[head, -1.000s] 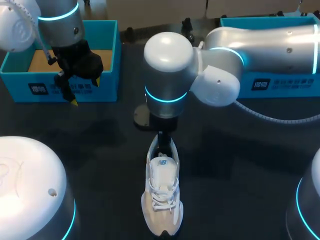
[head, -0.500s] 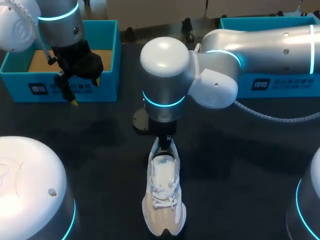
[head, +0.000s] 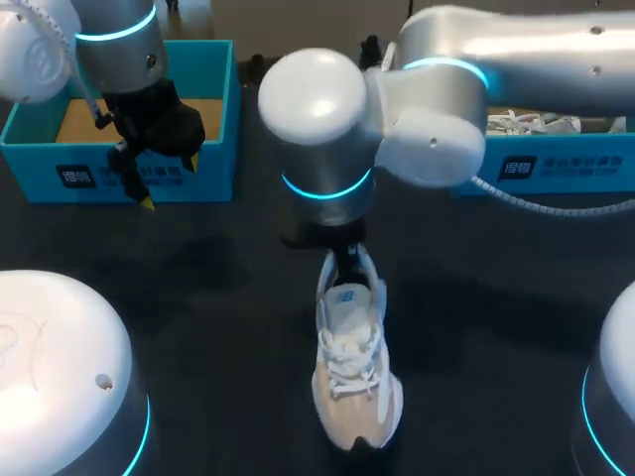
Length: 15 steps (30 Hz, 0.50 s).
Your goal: Take the shoe out of the shoebox, open the shoe tongue, remove and reinsert the insole, then place the shoe into the shoebox
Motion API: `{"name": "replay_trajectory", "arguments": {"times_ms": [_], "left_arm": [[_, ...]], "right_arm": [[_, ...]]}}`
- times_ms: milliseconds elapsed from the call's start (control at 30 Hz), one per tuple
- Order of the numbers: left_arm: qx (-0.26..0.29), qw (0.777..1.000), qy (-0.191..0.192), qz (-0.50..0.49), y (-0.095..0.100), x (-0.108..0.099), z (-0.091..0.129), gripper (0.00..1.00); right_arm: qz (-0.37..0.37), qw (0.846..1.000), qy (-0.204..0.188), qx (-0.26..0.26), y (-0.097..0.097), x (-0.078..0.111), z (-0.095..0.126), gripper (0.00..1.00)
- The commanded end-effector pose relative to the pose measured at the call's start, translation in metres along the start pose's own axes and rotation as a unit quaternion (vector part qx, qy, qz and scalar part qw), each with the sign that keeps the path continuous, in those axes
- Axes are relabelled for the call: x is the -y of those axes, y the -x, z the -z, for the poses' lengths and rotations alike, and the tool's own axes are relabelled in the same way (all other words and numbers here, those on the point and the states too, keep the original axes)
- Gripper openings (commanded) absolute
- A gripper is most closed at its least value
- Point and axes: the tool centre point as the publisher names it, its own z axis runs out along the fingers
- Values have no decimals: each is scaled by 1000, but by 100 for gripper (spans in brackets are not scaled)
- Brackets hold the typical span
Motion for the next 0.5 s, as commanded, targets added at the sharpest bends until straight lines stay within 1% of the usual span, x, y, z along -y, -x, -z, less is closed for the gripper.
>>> {"name": "replay_trajectory", "arguments": {"times_ms": [33, 500], "left_arm": [[0, 1000, 1, 0, 0, 0, 0, 100], [0, 1000, 1, 0, 0, 0, 0, 100]], "right_arm": [[15, 999, 22, 27, 10, 24, 53, 0], [15, 999, 22, 27, 10, 24, 53, 0]]}}
